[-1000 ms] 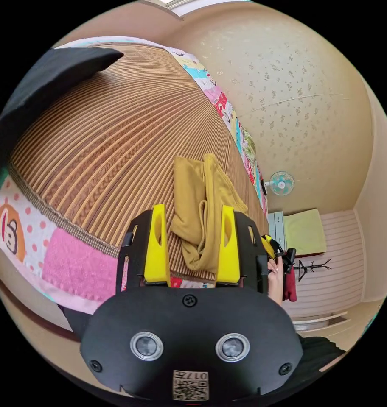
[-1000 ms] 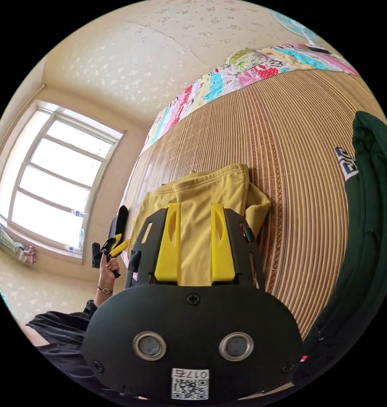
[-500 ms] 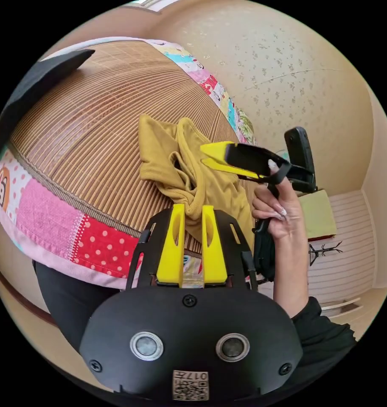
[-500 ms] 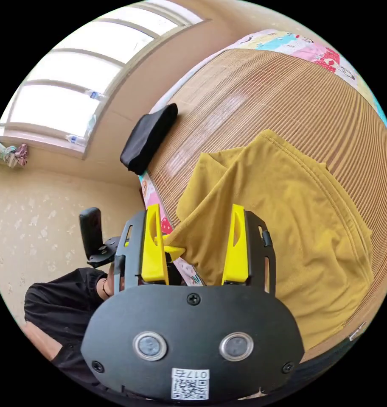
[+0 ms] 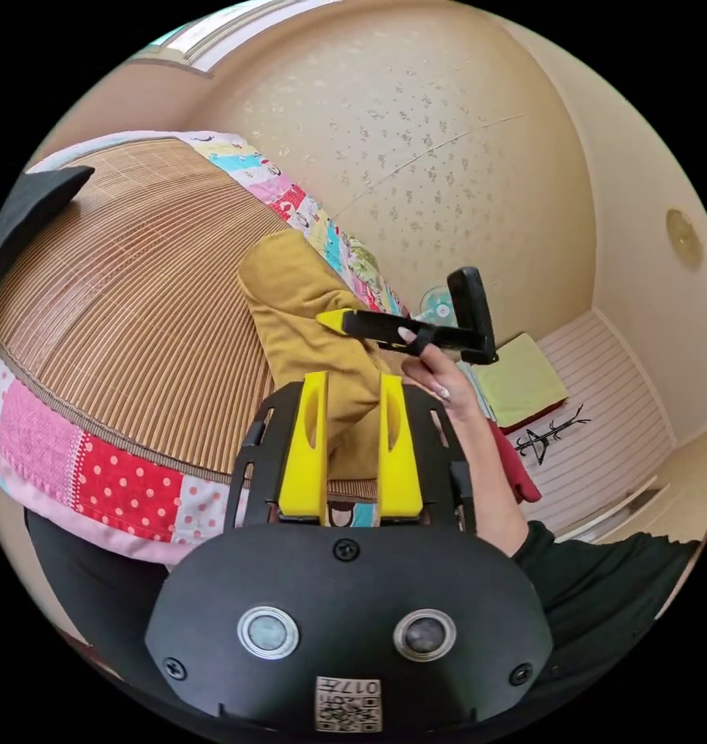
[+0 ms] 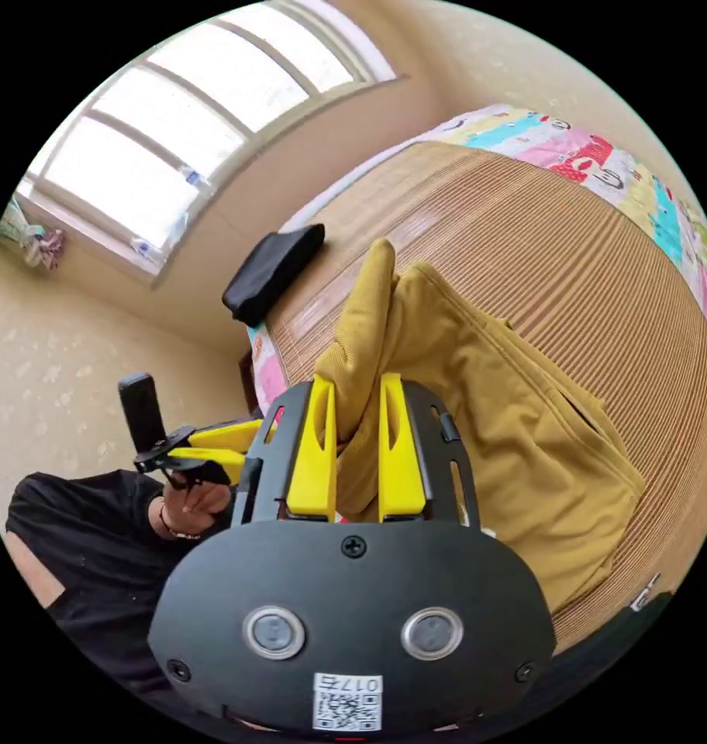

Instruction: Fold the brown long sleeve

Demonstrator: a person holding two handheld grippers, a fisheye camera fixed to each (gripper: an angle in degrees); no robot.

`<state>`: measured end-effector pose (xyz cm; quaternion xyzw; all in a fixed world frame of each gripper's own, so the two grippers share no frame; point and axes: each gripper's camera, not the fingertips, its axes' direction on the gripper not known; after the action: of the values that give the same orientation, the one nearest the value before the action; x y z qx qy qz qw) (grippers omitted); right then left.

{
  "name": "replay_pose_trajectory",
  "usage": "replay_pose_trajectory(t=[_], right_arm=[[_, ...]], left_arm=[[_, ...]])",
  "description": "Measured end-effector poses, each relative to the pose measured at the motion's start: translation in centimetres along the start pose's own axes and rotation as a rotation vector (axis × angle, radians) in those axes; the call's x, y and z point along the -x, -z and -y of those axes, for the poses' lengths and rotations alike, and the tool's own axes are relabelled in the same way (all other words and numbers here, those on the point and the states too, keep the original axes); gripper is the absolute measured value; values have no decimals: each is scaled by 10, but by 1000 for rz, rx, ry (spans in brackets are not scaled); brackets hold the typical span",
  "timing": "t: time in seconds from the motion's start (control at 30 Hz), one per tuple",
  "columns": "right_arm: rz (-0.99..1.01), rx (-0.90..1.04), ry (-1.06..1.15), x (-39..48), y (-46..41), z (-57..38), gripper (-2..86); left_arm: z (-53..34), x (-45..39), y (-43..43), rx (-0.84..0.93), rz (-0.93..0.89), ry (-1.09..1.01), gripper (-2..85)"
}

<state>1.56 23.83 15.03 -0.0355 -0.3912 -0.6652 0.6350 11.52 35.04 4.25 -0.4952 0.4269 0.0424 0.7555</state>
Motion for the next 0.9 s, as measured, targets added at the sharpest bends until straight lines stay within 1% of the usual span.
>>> replay_pose_trajectory(t=[0.03,0.07,0.13,0.17,0.23,0.27,0.33,0.43,0.47,0.53,0.57,0.6,0.63,0.67,0.73,0.8,0.87,0.9], right_arm=[[74,-122,-49,-25,34,-37,94],[108,-181,-72,-39,49,-58,94],[180,-403,-161,-92,96,-149,96],[177,-449,-190,-105,104,-173,97],[109,-566,-377,-146,124,-263,104],[91,-590,-420,-151,128,-285,106],[33,-695,-524,-149,139,-362,121],[48,-752,-551,-118,136,-421,140],[68,-750,-556,-113,133,-429,145],[184,-728,-580,-95,110,-449,172],[218,-725,-588,-92,102,-452,179],[297,-724,-613,-88,87,-458,198],[374,-727,-639,-87,72,-461,215],[410,-724,-653,-87,64,-462,223],[578,-755,-684,-93,39,-461,234],[695,-840,-679,-97,34,-457,222],[711,-892,-651,-96,43,-448,185],[697,-871,-616,-92,54,-435,155]], left_arm=[[0,6,-7,40,11,44,112],[0,9,-12,64,14,57,118],[-1,18,-40,161,5,81,135],[-2,19,-48,184,-2,86,136],[-8,19,-85,266,-15,76,143],[-10,18,-95,288,-10,70,145],[-20,15,-136,400,19,52,159],[-38,17,-181,538,-1,80,155],[-42,18,-187,549,-17,91,143],[-57,25,-199,552,-60,170,97],[-60,25,-200,553,-79,177,86],[-66,22,-201,568,-121,181,79],[-74,15,-200,586,-151,175,73],[-78,10,-198,595,-164,163,70],[-99,-22,-185,650,-198,70,64],[-119,-48,-170,700,-224,8,60],[-140,-74,-148,743,-247,-63,49],[-152,-90,-132,732,-207,-132,22]])
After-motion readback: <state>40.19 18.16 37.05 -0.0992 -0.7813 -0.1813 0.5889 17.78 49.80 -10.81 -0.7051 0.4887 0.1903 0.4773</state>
